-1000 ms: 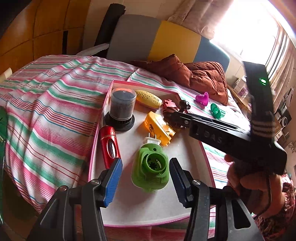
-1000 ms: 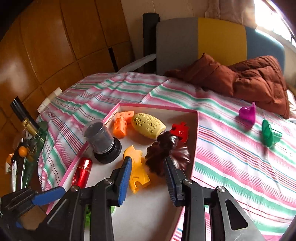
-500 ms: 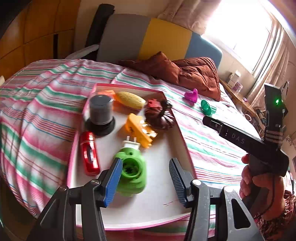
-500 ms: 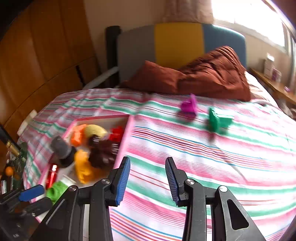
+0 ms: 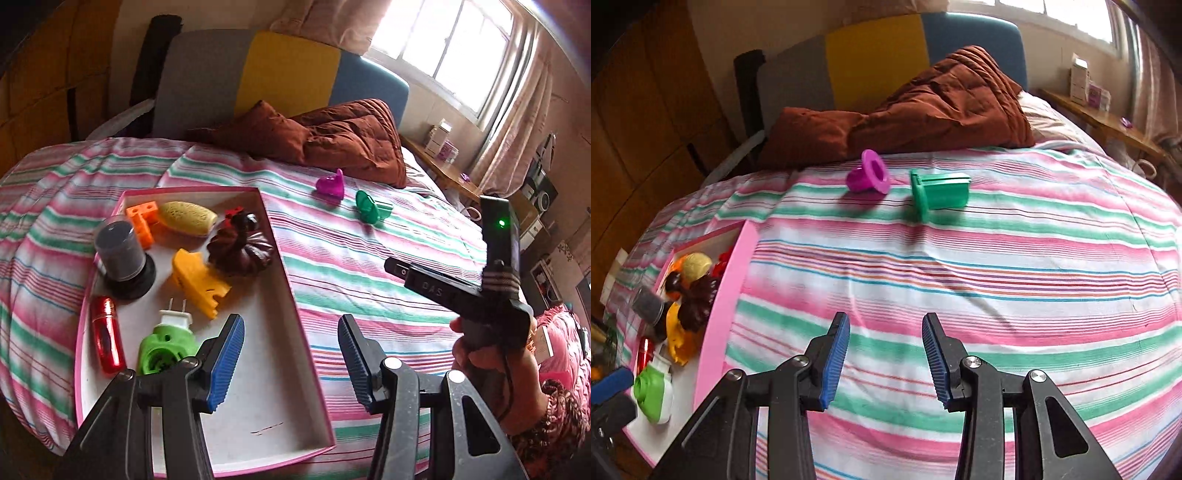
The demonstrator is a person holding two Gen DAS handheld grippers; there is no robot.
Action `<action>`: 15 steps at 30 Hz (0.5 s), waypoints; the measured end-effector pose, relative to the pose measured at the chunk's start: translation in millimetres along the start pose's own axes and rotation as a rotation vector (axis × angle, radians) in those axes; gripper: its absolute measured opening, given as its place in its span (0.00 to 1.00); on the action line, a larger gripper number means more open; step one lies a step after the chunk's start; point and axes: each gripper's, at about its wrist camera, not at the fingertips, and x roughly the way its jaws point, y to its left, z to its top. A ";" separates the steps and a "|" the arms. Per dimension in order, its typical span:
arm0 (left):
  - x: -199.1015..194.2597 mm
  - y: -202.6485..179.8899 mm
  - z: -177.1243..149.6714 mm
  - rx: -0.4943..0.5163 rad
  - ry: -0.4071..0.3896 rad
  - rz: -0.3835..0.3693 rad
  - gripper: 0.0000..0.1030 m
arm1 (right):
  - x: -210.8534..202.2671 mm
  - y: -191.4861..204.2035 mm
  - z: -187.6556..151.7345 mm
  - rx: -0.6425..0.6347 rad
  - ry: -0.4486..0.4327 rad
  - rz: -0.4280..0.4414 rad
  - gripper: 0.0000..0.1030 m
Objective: Organize rigid objects
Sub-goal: 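Move the right tool to the green spool-shaped holder on the bedspread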
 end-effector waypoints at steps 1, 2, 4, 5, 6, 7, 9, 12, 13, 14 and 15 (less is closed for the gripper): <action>0.3 -2.2 1.0 0.005 0.000 -0.004 0.52 | 3.4 -6.6 4.1 0.025 0.008 0.007 0.42; 0.3 -3.8 2.4 0.009 -0.001 -0.008 0.52 | 6.8 -13.0 8.5 0.052 0.015 0.018 0.44; 1.7 -7.3 4.6 0.021 0.003 -0.009 0.52 | 13.7 -26.7 19.2 0.119 0.024 0.043 0.46; 2.2 -8.2 5.9 0.023 0.004 -0.011 0.52 | 16.5 -33.2 25.2 0.153 0.027 0.049 0.46; 2.6 -8.7 6.9 0.022 0.004 -0.016 0.52 | 19.3 -39.8 31.5 0.189 0.028 0.054 0.46; 3.3 -8.9 8.3 0.022 0.005 -0.019 0.52 | 22.0 -45.8 38.2 0.220 0.027 0.048 0.46; 6.1 -9.3 11.2 0.021 0.012 -0.019 0.52 | 27.7 -54.6 52.1 0.273 0.023 0.040 0.46; 7.3 -7.0 12.7 0.007 0.016 -0.027 0.52 | 40.2 -70.7 72.7 0.400 0.031 0.094 0.46; 7.6 -5.7 12.9 0.000 0.021 -0.030 0.52 | 45.9 -76.5 78.5 0.457 0.037 0.119 0.46; 7.4 -4.2 12.8 -0.010 0.025 -0.036 0.52 | 52.1 -81.4 83.2 0.512 0.047 0.143 0.49; 7.3 -2.4 12.8 -0.018 0.029 -0.041 0.52 | 59.2 -87.0 87.5 0.575 0.057 0.166 0.52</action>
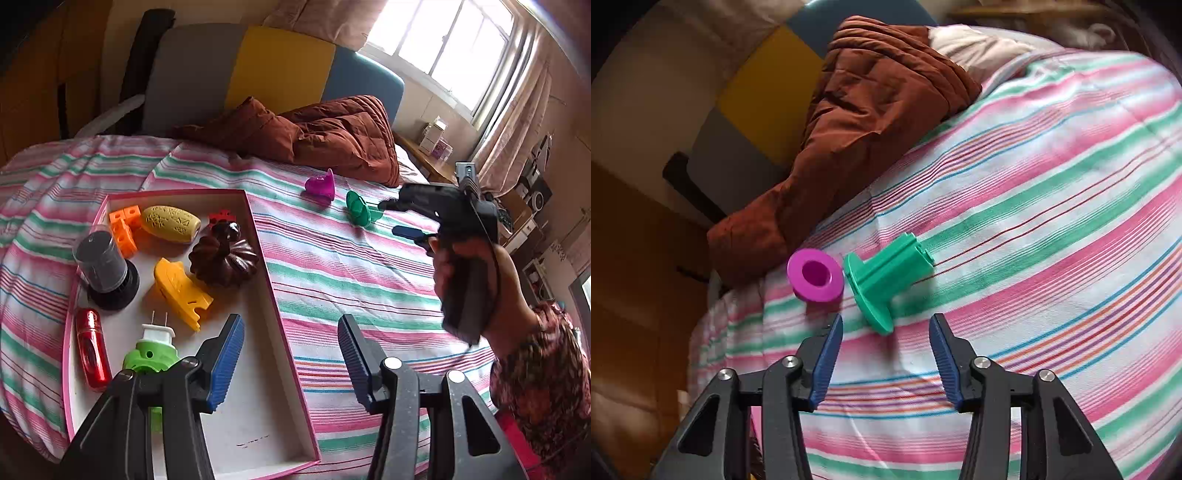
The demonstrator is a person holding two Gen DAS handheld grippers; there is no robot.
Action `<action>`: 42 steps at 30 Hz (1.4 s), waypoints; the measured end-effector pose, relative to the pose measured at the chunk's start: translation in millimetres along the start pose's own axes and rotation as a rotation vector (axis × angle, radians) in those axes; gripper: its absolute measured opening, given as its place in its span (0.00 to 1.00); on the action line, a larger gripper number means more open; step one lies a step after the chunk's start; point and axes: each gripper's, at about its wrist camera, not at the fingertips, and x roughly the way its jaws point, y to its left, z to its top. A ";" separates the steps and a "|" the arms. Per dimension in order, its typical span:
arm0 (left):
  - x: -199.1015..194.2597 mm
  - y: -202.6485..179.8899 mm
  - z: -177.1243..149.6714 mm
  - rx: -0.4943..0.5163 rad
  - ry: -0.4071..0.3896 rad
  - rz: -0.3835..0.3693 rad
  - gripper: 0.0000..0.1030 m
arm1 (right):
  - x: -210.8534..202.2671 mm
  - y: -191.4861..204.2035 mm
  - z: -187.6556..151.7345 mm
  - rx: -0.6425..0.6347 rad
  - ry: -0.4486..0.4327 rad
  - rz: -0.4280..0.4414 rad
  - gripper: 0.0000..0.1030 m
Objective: Organize rigid objects
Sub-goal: 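Move the right tool to the green spool-shaped holder on the bedspread, then grasp the green holder with the right tool while the left tool approaches the magenta ball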
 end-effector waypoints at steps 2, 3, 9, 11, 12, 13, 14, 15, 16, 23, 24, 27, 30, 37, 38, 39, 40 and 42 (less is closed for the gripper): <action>-0.5 2.2 0.0 -0.007 0.007 -0.002 0.52 | 13.4 -5.9 12.6 0.112 0.016 0.034 0.56; -1.0 3.3 0.1 -0.006 0.007 0.000 0.52 | 21.5 -9.5 18.2 0.166 0.030 0.040 0.56; -3.4 13.1 1.9 -0.016 0.008 0.016 0.52 | 49.6 -17.3 33.6 0.301 0.055 0.078 0.53; -1.6 16.0 2.4 -0.026 0.013 0.020 0.52 | 52.2 -13.7 37.2 0.260 0.059 0.077 0.36; -0.6 17.0 2.7 -0.031 0.017 0.017 0.52 | 52.8 -12.3 37.7 0.238 0.064 0.075 0.34; 0.4 17.0 2.9 -0.032 0.020 0.015 0.52 | 51.6 -11.5 37.4 0.221 0.063 0.076 0.34; 1.1 16.2 3.1 -0.029 0.020 0.015 0.52 | 48.9 -10.9 36.9 0.200 0.060 0.077 0.32; 1.8 15.5 3.5 -0.026 0.020 0.016 0.52 | 45.0 -9.6 36.3 0.170 0.053 0.074 0.31; 2.5 14.5 3.7 -0.022 0.019 0.014 0.52 | 39.8 -8.3 35.5 0.136 0.040 0.063 0.30; 7.8 2.2 7.2 0.001 0.026 -0.008 0.52 | -3.0 -6.2 25.1 -0.124 -0.071 -0.060 0.13; 8.1 -0.2 7.4 0.005 0.025 -0.007 0.52 | -4.1 -6.9 22.0 -0.146 -0.062 -0.061 0.13; 10.7 -6.5 7.4 0.016 0.031 -0.009 0.52 | -6.0 -15.3 14.5 -0.157 -0.031 -0.046 0.16; 11.8 -11.9 6.9 0.028 0.035 -0.004 0.52 | -13.3 -22.1 15.4 -0.136 -0.059 -0.001 0.16; 8.4 -17.4 8.7 0.040 0.029 0.000 0.52 | 1.4 15.2 -10.9 -0.397 -0.053 -0.117 0.20; 8.0 -17.5 9.0 0.039 0.027 0.000 0.52 | 1.6 20.6 -19.9 -0.466 -0.071 -0.141 0.16; 7.8 -17.6 9.3 0.040 0.027 0.003 0.52 | 1.3 26.4 -30.1 -0.539 -0.091 -0.168 0.13; 7.9 -17.6 9.7 0.040 0.027 0.005 0.52 | 1.4 30.1 -39.5 -0.601 -0.103 -0.194 0.12; 8.3 -17.4 10.3 0.039 0.027 0.003 0.52 | 3.5 35.4 -57.2 -0.709 -0.115 -0.233 0.12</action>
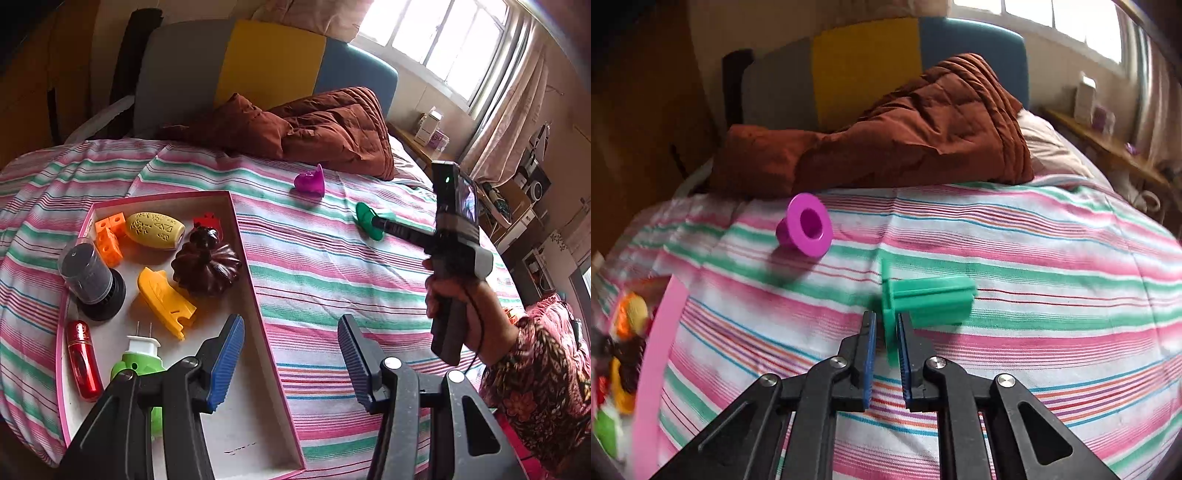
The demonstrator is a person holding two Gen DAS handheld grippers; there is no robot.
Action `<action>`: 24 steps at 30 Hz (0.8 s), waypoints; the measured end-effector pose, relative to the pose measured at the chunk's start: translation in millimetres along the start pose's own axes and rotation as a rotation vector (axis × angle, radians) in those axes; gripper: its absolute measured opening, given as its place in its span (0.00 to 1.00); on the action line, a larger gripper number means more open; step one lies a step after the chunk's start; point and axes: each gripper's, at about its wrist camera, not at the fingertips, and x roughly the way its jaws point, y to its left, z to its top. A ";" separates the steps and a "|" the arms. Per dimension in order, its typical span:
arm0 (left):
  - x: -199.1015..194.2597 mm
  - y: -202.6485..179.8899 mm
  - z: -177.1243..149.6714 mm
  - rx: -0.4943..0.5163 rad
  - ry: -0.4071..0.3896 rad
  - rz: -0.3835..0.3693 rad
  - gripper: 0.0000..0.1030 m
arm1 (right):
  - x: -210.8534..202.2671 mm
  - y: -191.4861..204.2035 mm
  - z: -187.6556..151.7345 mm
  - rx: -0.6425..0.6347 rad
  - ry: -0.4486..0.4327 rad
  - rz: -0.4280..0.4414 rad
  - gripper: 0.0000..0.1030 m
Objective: Organize rigid objects
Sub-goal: 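Grasp the green holder with the right tool while the left tool approaches the magenta ball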
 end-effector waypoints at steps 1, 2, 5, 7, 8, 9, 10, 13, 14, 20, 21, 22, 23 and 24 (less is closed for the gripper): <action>0.5 -0.1 0.5 -0.001 0.000 0.001 0.52 | -1.6 6.2 -5.3 -0.050 -0.011 -0.017 0.12; 1.2 -0.1 0.6 -0.004 0.002 0.001 0.52 | -3.1 11.3 -11.3 -0.095 -0.014 -0.032 0.12; 1.1 0.5 1.0 -0.012 0.004 -0.009 0.52 | -6.6 7.6 -23.4 -0.064 0.041 0.030 0.13; 0.5 0.2 1.0 -0.009 -0.001 -0.003 0.52 | -14.3 -17.3 -26.9 0.136 0.055 0.129 0.30; 0.2 0.2 0.9 -0.009 -0.004 -0.005 0.52 | -17.7 -35.1 -28.6 0.278 0.051 0.197 0.52; 0.3 0.1 0.6 -0.010 -0.005 -0.008 0.52 | -20.2 -54.1 -31.5 0.430 0.036 0.264 0.61; 1.0 0.1 0.5 -0.012 -0.002 -0.008 0.52 | -20.1 -69.6 -34.2 0.560 0.028 0.318 0.61; 3.1 -0.7 -0.2 -0.017 0.006 -0.010 0.52 | -2.5 -100.4 -38.1 0.882 0.054 0.452 0.60; 2.8 -1.8 -0.5 -0.015 0.007 -0.011 0.52 | 4.0 -106.7 -38.8 0.974 0.059 0.466 0.60; -4.6 -3.3 -0.2 0.008 -0.006 0.002 0.52 | 39.5 -124.6 -32.9 1.249 0.087 0.402 0.38; -4.6 -2.8 1.0 0.007 -0.004 0.003 0.52 | 42.9 -124.2 -29.0 1.221 0.102 0.383 0.36; -4.3 -2.6 2.7 0.005 -0.002 0.005 0.52 | 41.8 -124.7 -25.9 1.196 0.101 0.377 0.35; -3.4 -2.5 5.6 0.003 0.002 0.004 0.52 | 39.9 -124.8 -21.6 1.157 0.105 0.368 0.34; -2.1 -2.4 9.4 -0.002 0.005 -0.002 0.52 | 36.4 -125.3 -16.2 1.099 0.106 0.352 0.31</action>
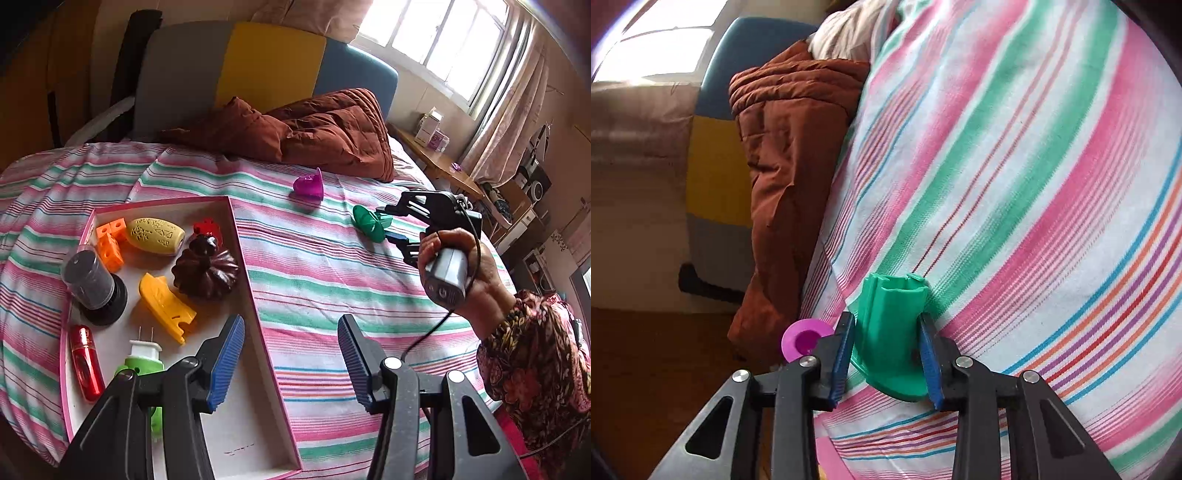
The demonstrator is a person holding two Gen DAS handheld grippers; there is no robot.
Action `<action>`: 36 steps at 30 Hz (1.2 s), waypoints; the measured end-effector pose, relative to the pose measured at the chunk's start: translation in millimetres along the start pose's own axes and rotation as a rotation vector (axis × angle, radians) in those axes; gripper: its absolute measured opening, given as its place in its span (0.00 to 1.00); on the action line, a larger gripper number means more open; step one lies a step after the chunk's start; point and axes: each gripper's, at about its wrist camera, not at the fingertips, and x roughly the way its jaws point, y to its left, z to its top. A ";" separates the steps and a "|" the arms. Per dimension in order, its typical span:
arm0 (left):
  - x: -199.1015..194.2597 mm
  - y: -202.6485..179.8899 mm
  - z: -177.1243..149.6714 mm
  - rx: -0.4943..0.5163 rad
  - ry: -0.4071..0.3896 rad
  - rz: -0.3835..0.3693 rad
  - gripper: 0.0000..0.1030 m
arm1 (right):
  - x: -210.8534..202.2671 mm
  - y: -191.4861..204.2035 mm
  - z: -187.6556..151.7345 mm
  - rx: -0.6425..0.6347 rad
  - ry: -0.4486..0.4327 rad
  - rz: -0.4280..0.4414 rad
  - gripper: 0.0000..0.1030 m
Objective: Organize rigid objects
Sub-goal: 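Grasp the green holder with the right tool while the left tool approaches the magenta ball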
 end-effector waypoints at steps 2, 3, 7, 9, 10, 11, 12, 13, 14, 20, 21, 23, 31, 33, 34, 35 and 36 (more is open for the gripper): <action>4.5 0.5 9.2 -0.022 0.008 -0.014 0.52 | -10.6 7.6 1.7 -0.106 -0.021 -0.018 0.27; 8.0 0.3 14.8 -0.036 0.015 -0.024 0.52 | -18.6 11.0 1.2 -0.168 -0.038 -0.027 0.13; 25.3 -4.0 40.1 -0.078 0.024 -0.041 0.52 | -45.5 22.0 -6.9 -0.430 -0.099 -0.102 0.08; 37.3 -7.2 54.3 -0.095 0.027 -0.041 0.52 | -53.1 23.0 -16.6 -0.516 -0.100 -0.121 0.09; 44.7 -8.0 63.1 -0.118 0.030 -0.023 0.52 | -55.6 21.1 -19.6 -0.537 -0.094 -0.121 0.09; 52.6 -8.5 71.8 -0.140 0.033 -0.027 0.52 | -56.5 21.1 -19.8 -0.552 -0.090 -0.115 0.09; 62.9 -8.5 82.5 -0.160 0.038 -0.035 0.52 | -58.2 20.5 -22.8 -0.573 -0.094 -0.111 0.09; 73.1 -8.6 93.0 -0.180 0.044 -0.015 0.52 | -55.0 22.2 -24.4 -0.595 -0.101 -0.120 0.09; 83.9 -9.0 104.1 -0.201 0.052 0.013 0.53 | -54.3 24.7 -28.5 -0.624 -0.103 -0.129 0.09; 152.2 -11.0 173.0 -0.200 0.039 0.177 0.53 | -56.5 38.6 -34.9 -0.686 -0.155 -0.171 0.09; 165.4 -10.8 181.8 -0.182 0.051 0.202 0.53 | -59.1 37.5 -35.8 -0.677 -0.154 -0.159 0.10; 190.9 -9.9 194.9 -0.167 0.097 0.256 0.53 | -66.6 32.2 -40.3 -0.668 -0.143 -0.123 0.13; 230.6 -53.8 196.4 0.052 0.132 0.238 0.53 | -80.4 9.5 -40.3 -0.643 -0.143 -0.125 0.20; 229.6 -69.8 188.7 0.106 0.130 0.199 0.53 | -81.4 7.6 -35.5 -0.634 -0.153 -0.131 0.20; 229.2 -77.3 184.0 0.129 0.136 0.176 0.53 | -81.7 7.0 -33.3 -0.630 -0.156 -0.129 0.20; 228.9 -86.4 178.1 0.163 0.140 0.153 0.53 | -82.0 7.1 -31.5 -0.630 -0.160 -0.129 0.20; 228.1 -96.2 171.3 0.207 0.141 0.137 0.53 | -82.1 7.7 -30.1 -0.631 -0.167 -0.134 0.22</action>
